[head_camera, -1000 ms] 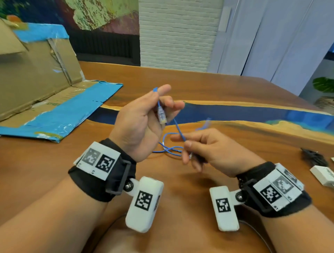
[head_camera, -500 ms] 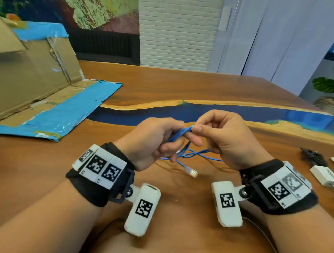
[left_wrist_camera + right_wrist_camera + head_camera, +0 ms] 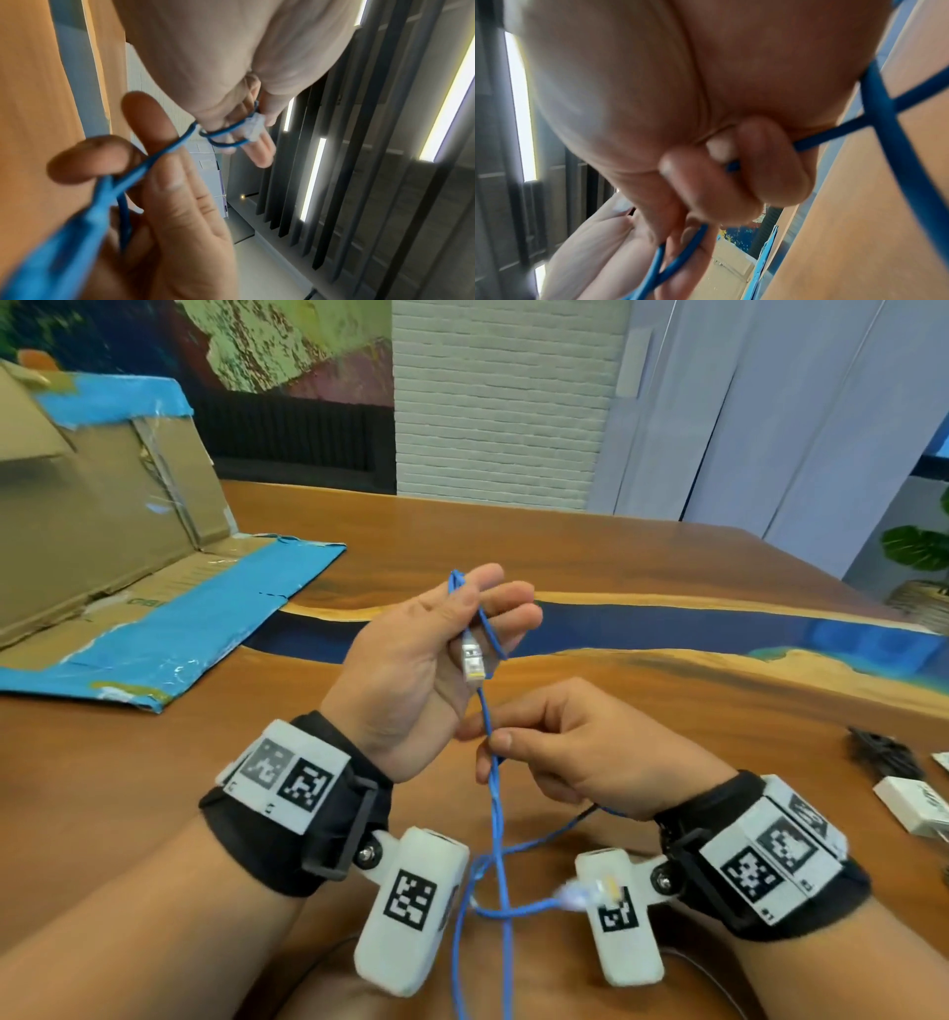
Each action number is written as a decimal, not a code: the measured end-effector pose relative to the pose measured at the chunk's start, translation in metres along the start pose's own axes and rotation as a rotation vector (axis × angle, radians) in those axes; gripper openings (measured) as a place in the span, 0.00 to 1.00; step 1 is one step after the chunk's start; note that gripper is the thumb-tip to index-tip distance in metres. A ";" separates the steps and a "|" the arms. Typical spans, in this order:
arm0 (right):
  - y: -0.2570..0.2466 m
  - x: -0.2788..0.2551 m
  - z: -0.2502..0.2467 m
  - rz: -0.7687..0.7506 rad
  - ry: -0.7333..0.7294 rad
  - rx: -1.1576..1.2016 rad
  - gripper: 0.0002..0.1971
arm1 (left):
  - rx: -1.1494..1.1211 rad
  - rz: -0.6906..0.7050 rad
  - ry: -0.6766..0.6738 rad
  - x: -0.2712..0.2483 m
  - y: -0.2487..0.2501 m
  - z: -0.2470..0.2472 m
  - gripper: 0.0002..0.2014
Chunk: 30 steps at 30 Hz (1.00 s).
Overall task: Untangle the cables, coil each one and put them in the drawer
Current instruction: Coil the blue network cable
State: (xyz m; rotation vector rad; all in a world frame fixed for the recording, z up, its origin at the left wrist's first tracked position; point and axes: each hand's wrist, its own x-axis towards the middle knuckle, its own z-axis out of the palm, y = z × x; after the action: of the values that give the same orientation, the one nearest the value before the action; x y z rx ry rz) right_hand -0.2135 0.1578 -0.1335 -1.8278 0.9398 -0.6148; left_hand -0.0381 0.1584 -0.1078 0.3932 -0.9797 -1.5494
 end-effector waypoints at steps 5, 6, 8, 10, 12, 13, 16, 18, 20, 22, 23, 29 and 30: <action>-0.008 -0.003 -0.001 -0.040 -0.062 -0.063 0.23 | 0.832 0.067 0.150 0.004 -0.004 -0.007 0.12; -0.005 -0.003 -0.002 -0.057 -0.052 -0.022 0.26 | 0.949 0.043 0.152 0.004 -0.004 -0.009 0.13; 0.000 -0.001 -0.004 -0.116 0.035 0.105 0.24 | 1.042 -0.076 0.107 0.005 -0.002 -0.013 0.13; 0.006 0.001 -0.014 -0.168 0.145 0.235 0.19 | 1.063 -0.200 0.040 0.005 0.000 -0.017 0.13; 0.009 0.002 -0.024 -0.160 0.279 0.327 0.19 | 0.991 -0.272 0.008 0.004 0.004 -0.019 0.14; 0.011 0.002 -0.028 -0.141 0.358 0.344 0.20 | 0.955 -0.297 -0.011 0.003 0.007 -0.018 0.16; 0.017 0.005 -0.037 -0.052 0.543 0.303 0.20 | 0.989 -0.325 -0.081 0.000 0.007 -0.013 0.15; 0.021 0.006 -0.039 -0.011 0.566 0.239 0.19 | 1.065 -0.278 -0.062 0.000 0.004 -0.012 0.14; 0.022 0.004 -0.041 0.003 0.557 0.156 0.19 | 1.044 -0.239 -0.008 0.002 0.003 -0.015 0.14; 0.019 -0.001 -0.043 0.000 0.499 0.039 0.18 | 0.983 -0.218 0.045 0.004 0.004 -0.018 0.15; 0.017 -0.003 -0.042 -0.006 0.449 0.003 0.17 | 0.965 -0.207 0.071 0.005 0.004 -0.019 0.16; 0.015 0.003 -0.023 -0.147 0.310 0.038 0.09 | 1.066 -0.126 0.149 0.005 -0.004 -0.018 0.13; 0.015 0.005 -0.021 -0.180 0.319 0.086 0.12 | 1.073 -0.132 0.148 0.005 -0.005 -0.018 0.13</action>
State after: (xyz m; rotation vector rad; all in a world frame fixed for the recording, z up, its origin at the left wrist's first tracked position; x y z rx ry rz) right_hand -0.2314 0.1391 -0.1388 -1.7795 0.9436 -1.0665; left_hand -0.0293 0.1471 -0.1212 1.3101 -1.6326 -0.9576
